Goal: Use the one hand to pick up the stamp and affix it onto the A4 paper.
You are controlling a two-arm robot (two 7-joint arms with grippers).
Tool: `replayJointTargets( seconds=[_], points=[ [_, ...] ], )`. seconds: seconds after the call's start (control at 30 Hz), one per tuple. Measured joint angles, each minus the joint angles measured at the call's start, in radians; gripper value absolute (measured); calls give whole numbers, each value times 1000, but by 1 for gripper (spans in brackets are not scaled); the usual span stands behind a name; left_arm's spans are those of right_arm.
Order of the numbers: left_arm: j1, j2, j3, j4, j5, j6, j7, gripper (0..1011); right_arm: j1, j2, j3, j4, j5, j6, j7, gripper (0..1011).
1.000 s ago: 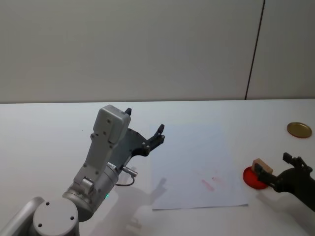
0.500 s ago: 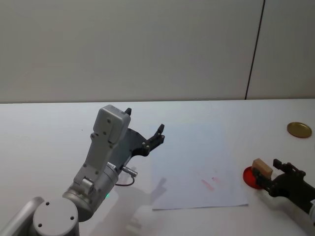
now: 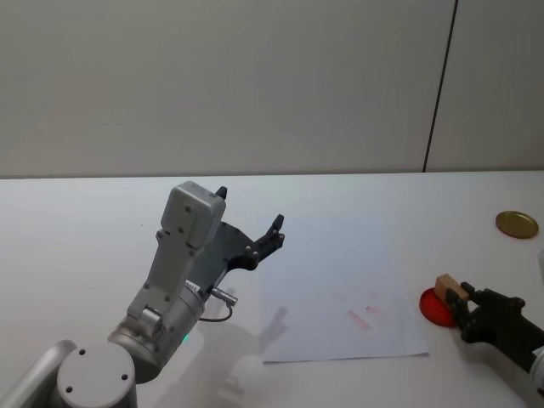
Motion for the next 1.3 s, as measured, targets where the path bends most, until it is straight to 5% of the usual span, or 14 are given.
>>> replayJointTargets(
  seconds=[0.1,0.6,1.3],
  points=[
    [0,0,0,0,0,0,0,993,-1,-1,-1,0,-3,-16,-4,216],
    [0,0,0,0,0,0,0,993,-7,-21,-26,-49,-22,-86,28,216],
    [0,0,0,0,0,0,0,993,2,-81,-92,-78,-52,-19,79,216]
  ],
)
